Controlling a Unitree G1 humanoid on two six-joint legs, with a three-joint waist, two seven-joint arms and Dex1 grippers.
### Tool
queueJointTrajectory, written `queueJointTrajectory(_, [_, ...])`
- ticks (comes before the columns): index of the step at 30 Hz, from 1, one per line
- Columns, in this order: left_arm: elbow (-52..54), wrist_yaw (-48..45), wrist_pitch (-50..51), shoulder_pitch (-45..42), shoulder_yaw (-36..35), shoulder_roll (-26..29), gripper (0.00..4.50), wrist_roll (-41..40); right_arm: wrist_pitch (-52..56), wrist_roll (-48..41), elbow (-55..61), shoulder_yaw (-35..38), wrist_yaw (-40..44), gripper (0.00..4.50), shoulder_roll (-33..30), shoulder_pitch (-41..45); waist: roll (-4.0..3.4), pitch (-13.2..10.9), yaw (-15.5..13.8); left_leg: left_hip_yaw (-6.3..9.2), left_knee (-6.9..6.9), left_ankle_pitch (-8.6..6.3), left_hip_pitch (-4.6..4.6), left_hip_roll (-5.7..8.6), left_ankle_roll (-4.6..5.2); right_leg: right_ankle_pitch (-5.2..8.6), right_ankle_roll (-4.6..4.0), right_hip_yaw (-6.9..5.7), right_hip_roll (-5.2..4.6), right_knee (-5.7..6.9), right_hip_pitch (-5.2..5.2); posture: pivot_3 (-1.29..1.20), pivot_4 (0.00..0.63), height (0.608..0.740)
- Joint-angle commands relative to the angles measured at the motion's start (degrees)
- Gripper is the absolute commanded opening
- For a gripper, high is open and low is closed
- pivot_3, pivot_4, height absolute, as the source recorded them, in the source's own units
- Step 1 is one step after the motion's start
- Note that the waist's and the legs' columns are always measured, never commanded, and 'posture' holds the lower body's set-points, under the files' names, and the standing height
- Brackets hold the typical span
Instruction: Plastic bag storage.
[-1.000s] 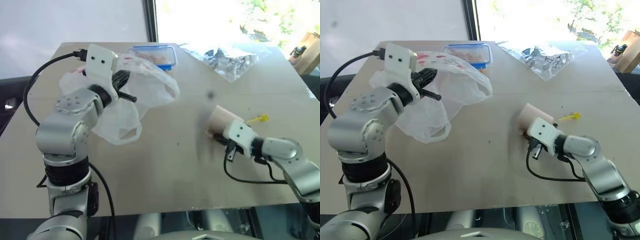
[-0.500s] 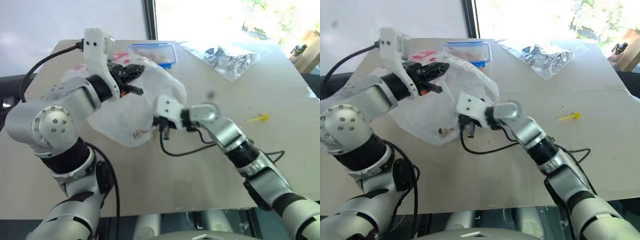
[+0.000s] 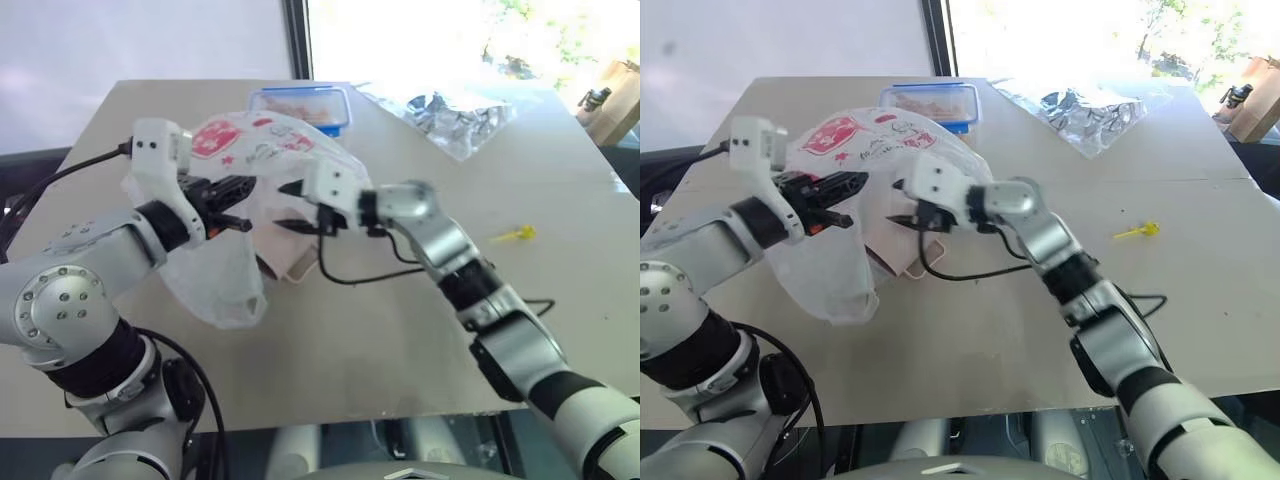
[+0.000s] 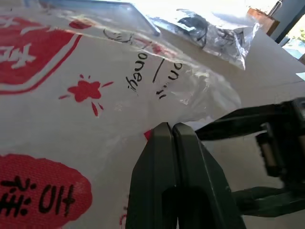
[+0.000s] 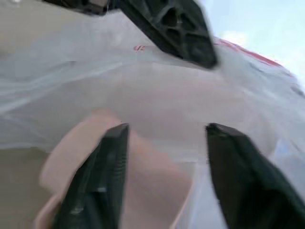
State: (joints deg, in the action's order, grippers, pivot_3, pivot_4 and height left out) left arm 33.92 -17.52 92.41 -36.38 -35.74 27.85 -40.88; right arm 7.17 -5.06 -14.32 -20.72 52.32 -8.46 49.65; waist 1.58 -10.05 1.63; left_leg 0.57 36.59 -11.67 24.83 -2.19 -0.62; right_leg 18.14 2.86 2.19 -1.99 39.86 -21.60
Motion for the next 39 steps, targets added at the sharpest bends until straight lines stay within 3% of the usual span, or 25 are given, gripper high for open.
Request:
queueJointTrajectory(1, [-0.4,-1.2,-0.2,0.3,-2.4,0.2,0.00,-0.9,9.2,-4.6,17.9,4.8,-0.3,4.23,-5.0,-5.9,-0.01,0.0,0.0,-0.01,0.00,0.00,-0.02,0.00,0.00,0.00,0.00,0.01,0.00,0.01,0.01,0.00,0.150,0.740])
queueJointTrajectory(2, [-0.8,-1.4,-0.4,0.6,-2.4,0.2,0.00,-1.0,11.6,-5.1,21.8,5.9,-0.6,4.49,-7.2,-8.2,-0.01,0.0,0.0,-0.02,-0.01,0.00,-0.02,0.00,0.00,0.00,0.00,0.02,0.01,0.02,0.00,0.00,0.150,0.740])
queueJointTrajectory(5, [-2.1,-2.6,-2.6,2.3,-1.3,1.3,0.00,-1.1,19.3,-5.2,32.4,7.9,-2.1,4.49,-13.9,-15.3,-0.01,0.0,-0.2,-0.02,-0.02,0.00,-0.04,0.00,0.01,0.00,0.00,0.02,0.03,0.02,0.02,0.00,0.150,0.740])
queueJointTrajectory(7, [-2.5,-3.0,-3.7,2.7,-0.1,1.6,0.00,-1.3,22.6,-4.7,34.8,6.0,-3.6,4.49,-14.5,-16.9,0.00,0.0,-0.1,-0.06,-0.04,0.00,-0.07,0.00,0.01,0.00,0.00,0.07,0.04,0.01,0.02,0.00,0.150,0.740])
queueJointTrajectory(12, [-3.0,-3.6,-5.6,2.4,1.6,1.5,0.00,-2.4,23.5,1.1,24.4,-1.9,-11.7,4.49,-5.0,-14.5,-0.01,0.0,1.1,-0.13,-0.05,0.00,-0.23,-0.08,0.02,-0.01,-0.03,0.20,0.33,0.16,-0.01,0.00,0.150,0.740])
queueJointTrajectory(16, [-2.0,-3.2,-5.1,2.0,1.2,2.4,0.00,-3.4,15.6,7.2,4.7,-6.8,-17.4,4.49,3.8,-7.5,0.11,0.0,0.4,-0.08,0.00,0.08,-0.07,-0.01,-0.09,-0.02,-0.04,0.14,0.16,0.03,-0.02,0.00,0.150,0.740])
queueJointTrajectory(20, [-0.3,-2.6,-3.8,2.2,0.1,1.8,0.00,-4.3,-1.3,12.0,-16.5,-4.5,-30.6,4.49,14.8,4.3,0.11,0.0,1.0,-0.13,0.00,0.09,-0.11,0.01,-0.11,-0.05,-0.08,0.18,0.24,0.11,-0.08,0.00,0.150,0.740])
queueJointTrajectory(23, [0.4,-1.4,-3.4,2.0,-0.4,0.9,0.00,-4.7,-8.1,10.3,-18.1,-0.9,-31.2,4.49,16.1,6.2,0.13,0.0,0.5,0.02,-0.21,0.16,-0.06,-0.09,-0.23,-0.05,-0.09,0.05,0.30,0.04,-0.18,0.00,0.150,0.740])
queueJointTrajectory(28, [0.3,0.2,-3.4,1.6,-1.0,-1.2,0.00,-5.1,-0.8,2.8,7.0,3.6,-22.1,4.49,6.8,-7.9,0.25,0.1,-1.2,0.00,-0.17,0.14,0.04,0.04,-0.21,-0.05,-0.08,-0.02,-0.09,-0.13,-0.03,0.00,0.150,0.740])
queueJointTrajectory(33, [-1.5,1.0,-5.0,1.2,0.4,-2.5,0.00,-4.9,19.1,-9.5,39.2,11.7,-13.5,4.49,-11.4,-23.0,0.18,0.0,-1.4,0.06,-0.10,0.11,0.12,0.05,-0.16,-0.04,-0.07,-0.08,-0.06,-0.08,-0.03,0.00,0.150,0.740])
queueJointTrajectory(36, [-3.0,1.1,-6.4,0.4,1.8,-2.7,0.00,-4.6,26.0,-9.9,46.5,18.3,-12.9,4.49,-21.7,-28.3,0.14,0.0,-0.7,0.06,-0.13,-0.01,-0.10,-0.01,0.06,-0.04,-0.08,-0.03,0.18,0.02,0.02,0.00,0.150,0.740])
queueJointTrajectory(39, [-4.1,1.5,-7.5,-0.3,3.0,-3.0,0.00,-4.5,28.1,-5.2,44.1,22.7,-14.1,4.49,-31.0,-31.8,0.10,0.0,-0.2,0.01,-0.16,-0.02,-0.23,-0.11,0.09,-0.04,-0.09,0.08,0.37,0.09,0.05,0.00,0.150,0.740])
